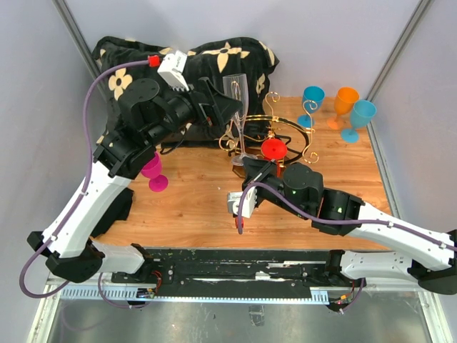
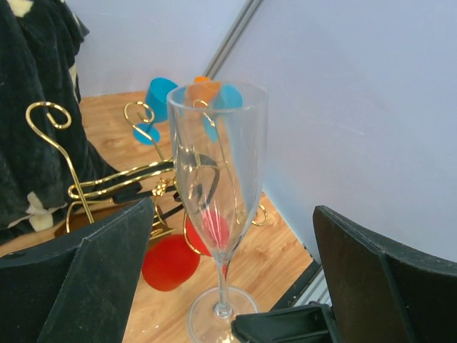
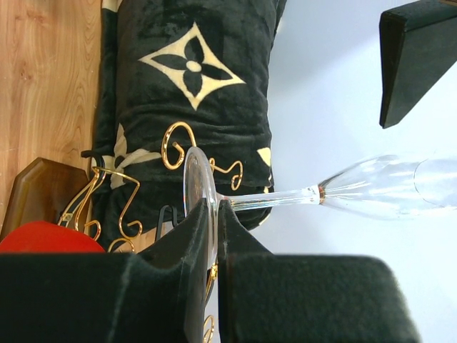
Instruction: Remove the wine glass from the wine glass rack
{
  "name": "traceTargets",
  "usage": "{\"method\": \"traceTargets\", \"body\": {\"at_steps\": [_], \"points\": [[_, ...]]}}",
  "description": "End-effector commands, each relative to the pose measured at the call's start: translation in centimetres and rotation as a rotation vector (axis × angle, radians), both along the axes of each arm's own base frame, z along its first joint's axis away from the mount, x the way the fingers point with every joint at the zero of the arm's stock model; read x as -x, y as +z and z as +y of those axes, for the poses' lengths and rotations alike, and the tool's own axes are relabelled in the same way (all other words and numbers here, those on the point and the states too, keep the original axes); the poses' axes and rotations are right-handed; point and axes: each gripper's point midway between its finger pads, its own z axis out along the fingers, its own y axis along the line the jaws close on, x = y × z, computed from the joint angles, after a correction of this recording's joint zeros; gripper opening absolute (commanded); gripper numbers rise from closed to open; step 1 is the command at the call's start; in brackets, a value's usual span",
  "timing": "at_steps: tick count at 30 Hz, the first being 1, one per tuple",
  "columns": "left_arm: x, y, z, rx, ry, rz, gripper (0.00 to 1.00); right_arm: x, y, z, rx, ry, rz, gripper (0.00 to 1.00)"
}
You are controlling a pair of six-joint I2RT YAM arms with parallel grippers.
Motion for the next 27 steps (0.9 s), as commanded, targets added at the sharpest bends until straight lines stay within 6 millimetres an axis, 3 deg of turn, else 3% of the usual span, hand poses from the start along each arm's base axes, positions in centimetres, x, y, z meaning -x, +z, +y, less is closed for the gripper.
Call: {"method": "traceTargets", "body": {"at_steps": [1, 11, 17, 23, 27], "points": [[-0.4, 2.6, -0.1, 0.071, -0.008, -0.042, 0.98, 0.7, 1.1, 0.5, -0.025, 0.018, -0.043, 0.01], [-2.4, 2.0, -1.4, 0.082, -0.03, 0.01, 0.88, 1.0, 0.3, 1.0, 0.013, 0.041, -0.052, 0.01], [-2.8, 1.5, -1.5, 0.063, -0.023, 0.018, 0.79, 1.1, 0.2, 1.0, 0.01, 0.043, -0.055, 0.01], [-2.6, 1.4, -1.6, 0.052, -0.037, 0.016, 0.63, 0.9, 0.1, 0.9, 0.002, 0.031, -0.062, 0.01], [-2.4, 1.4, -1.1, 0.052, -0.022, 0.005, 0.61, 0.9, 0.5, 0.8, -0.035, 0.027, -0.073, 0.02]]}}
